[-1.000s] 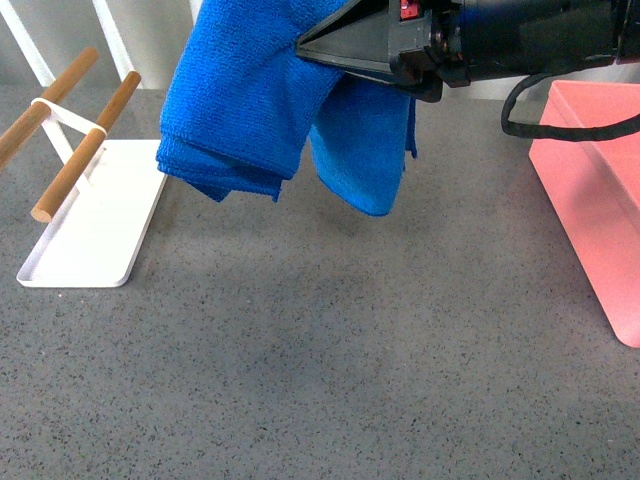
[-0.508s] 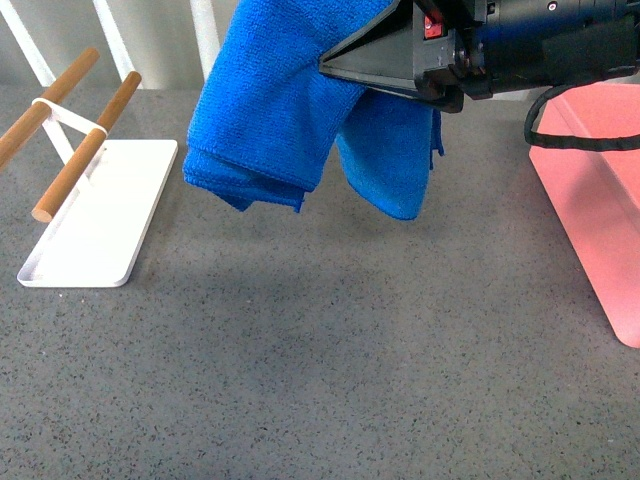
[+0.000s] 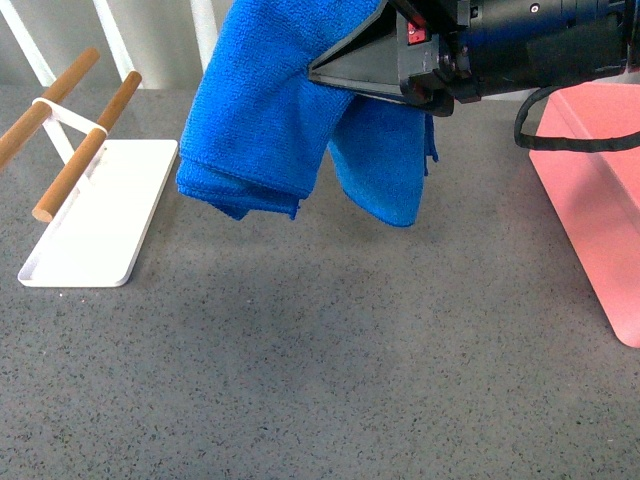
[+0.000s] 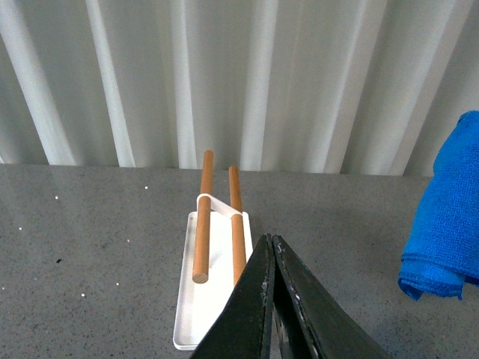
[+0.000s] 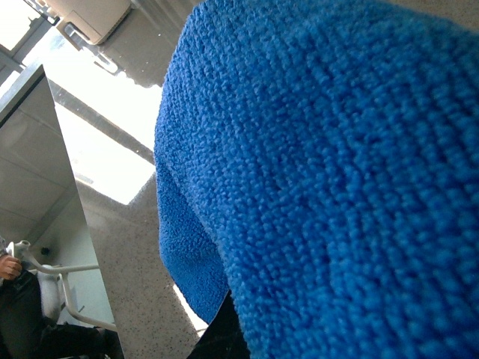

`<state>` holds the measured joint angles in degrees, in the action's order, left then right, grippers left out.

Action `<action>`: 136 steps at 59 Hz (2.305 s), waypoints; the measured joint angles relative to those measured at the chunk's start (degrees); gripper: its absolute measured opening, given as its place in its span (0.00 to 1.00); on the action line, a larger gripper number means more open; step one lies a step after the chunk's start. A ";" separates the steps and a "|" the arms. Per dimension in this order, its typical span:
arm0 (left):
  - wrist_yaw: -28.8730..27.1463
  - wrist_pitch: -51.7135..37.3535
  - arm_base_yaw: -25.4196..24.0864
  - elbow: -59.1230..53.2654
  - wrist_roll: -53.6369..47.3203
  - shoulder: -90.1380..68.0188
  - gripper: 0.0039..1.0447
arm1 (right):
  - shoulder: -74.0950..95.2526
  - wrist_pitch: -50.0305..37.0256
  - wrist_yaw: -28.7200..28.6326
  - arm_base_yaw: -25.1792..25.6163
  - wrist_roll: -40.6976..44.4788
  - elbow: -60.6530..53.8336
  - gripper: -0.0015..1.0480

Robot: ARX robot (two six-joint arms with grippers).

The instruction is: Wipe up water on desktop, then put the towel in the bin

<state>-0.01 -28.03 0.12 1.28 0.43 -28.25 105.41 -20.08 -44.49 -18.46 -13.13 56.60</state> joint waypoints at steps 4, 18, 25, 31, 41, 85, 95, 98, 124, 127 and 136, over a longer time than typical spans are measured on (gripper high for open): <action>0.00 1.79 0.00 0.00 0.00 2.03 0.03 | 0.00 0.35 0.09 -0.07 0.20 0.11 0.04; 0.00 7.21 0.00 0.00 0.00 7.56 0.03 | 0.00 0.37 0.37 -0.24 0.52 0.15 0.04; -0.02 10.58 0.00 0.00 0.00 10.97 0.03 | 0.00 0.33 0.52 -0.28 0.61 0.15 0.04; 0.00 12.94 0.00 0.00 0.00 13.40 0.03 | 0.00 0.33 0.85 -0.31 0.74 0.15 0.04; -0.02 15.87 0.00 0.00 0.00 16.31 0.03 | 0.00 0.35 2.25 -0.46 1.11 0.15 0.04; 0.00 27.98 0.00 0.00 0.00 28.02 0.61 | 1.81 11.30 6.49 -0.04 6.69 0.81 0.04; 0.02 27.98 0.00 0.00 0.00 28.02 0.86 | 7.85 28.79 21.51 1.16 20.26 2.56 0.04; 0.00 28.00 0.00 0.00 0.00 28.02 0.94 | 10.14 30.62 27.17 2.08 24.83 2.12 0.04; 0.00 28.00 0.00 0.00 -0.07 28.02 0.94 | 17.16 33.81 40.26 6.43 42.32 6.43 0.04; 0.00 28.00 0.00 0.00 -0.07 28.02 0.94 | 17.92 34.29 40.68 6.21 42.38 7.65 0.04; 0.02 28.00 0.00 0.00 -0.07 28.02 0.94 | 20.39 35.65 41.81 5.92 42.60 11.43 0.04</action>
<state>0.01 -0.03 0.12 1.28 0.36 -0.23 125.80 15.57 -2.68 -12.53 29.47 68.03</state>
